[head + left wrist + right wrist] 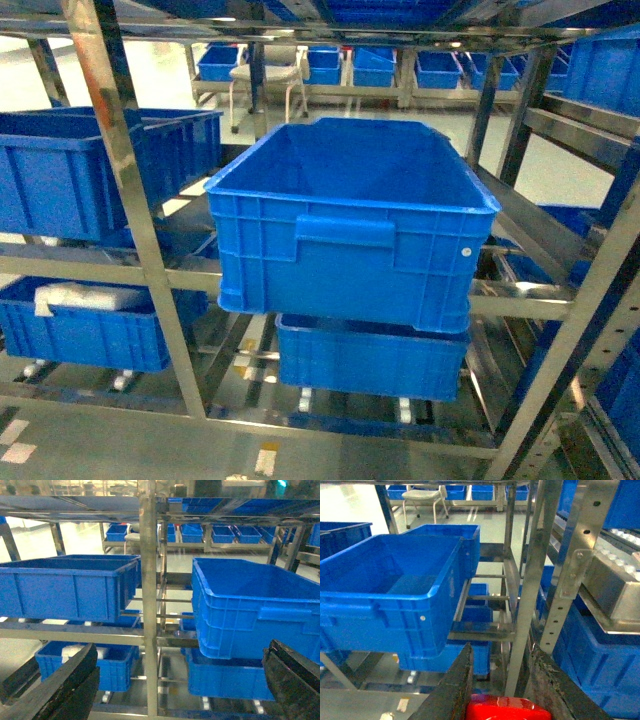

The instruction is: Pick red block from blue box to shelf

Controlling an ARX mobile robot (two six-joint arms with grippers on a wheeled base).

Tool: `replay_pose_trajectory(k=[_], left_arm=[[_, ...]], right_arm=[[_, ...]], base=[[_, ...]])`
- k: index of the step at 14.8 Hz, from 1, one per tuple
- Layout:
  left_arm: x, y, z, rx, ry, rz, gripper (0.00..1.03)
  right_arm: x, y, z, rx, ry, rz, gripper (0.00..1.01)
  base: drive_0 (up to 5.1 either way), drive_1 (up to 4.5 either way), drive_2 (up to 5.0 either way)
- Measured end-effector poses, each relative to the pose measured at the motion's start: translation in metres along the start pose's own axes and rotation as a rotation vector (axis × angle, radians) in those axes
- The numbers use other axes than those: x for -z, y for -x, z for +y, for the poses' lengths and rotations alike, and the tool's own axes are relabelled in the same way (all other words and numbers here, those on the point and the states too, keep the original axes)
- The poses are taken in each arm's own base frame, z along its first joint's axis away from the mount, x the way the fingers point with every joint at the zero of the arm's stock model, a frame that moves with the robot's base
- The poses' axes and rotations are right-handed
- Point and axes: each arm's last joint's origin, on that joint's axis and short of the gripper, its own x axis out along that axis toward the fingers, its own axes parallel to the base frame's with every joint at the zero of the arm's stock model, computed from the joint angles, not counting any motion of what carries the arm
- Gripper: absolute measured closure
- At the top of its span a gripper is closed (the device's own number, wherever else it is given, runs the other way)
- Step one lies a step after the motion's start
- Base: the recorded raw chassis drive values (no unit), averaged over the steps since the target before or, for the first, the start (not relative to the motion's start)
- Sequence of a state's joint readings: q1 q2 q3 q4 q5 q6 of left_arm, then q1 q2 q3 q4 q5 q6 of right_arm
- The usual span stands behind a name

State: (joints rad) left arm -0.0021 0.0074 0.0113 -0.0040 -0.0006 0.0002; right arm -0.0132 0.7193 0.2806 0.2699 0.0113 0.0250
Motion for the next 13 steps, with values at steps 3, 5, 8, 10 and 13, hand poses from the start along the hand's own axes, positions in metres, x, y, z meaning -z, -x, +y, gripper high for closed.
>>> replay_pose_trajectory(k=[3, 5, 8, 10, 13], left_arm=[[0.0001, 0.0000, 0.0000, 0.000, 0.000, 0.001, 0.05], [-0.0002, 0.0000, 0.0000, 0.000, 0.000, -0.002, 0.05], [0.0000, 0.0000, 0.0000, 0.000, 0.000, 0.000, 0.05], [0.0000, 0.0000, 0.0000, 0.000, 0.000, 0.000, 0.05], [0.0000, 0.0000, 0.0000, -0.001, 0.000, 0.000, 0.05]], right_arm=[[-0.0003, 0.0000, 0.0000, 0.000, 0.000, -0.003, 0.74], [-0.0006, 0.0001, 0.0000, 0.000, 0.000, -0.006, 0.74], [0.0002, -0.0005, 0.0000, 0.000, 0.000, 0.001, 0.74], [0.0006, -0.0007, 0.0000, 0.000, 0.000, 0.005, 0.74], [0.0002, -0.0006, -0.0001, 0.000, 0.000, 0.000, 0.74]], base=[[-1.8, 2.53, -6.1], [-1.8, 2.53, -6.1], [-1.8, 2.53, -6.1], [-1.8, 2.53, -6.1], [-1.8, 2.53, -6.1]])
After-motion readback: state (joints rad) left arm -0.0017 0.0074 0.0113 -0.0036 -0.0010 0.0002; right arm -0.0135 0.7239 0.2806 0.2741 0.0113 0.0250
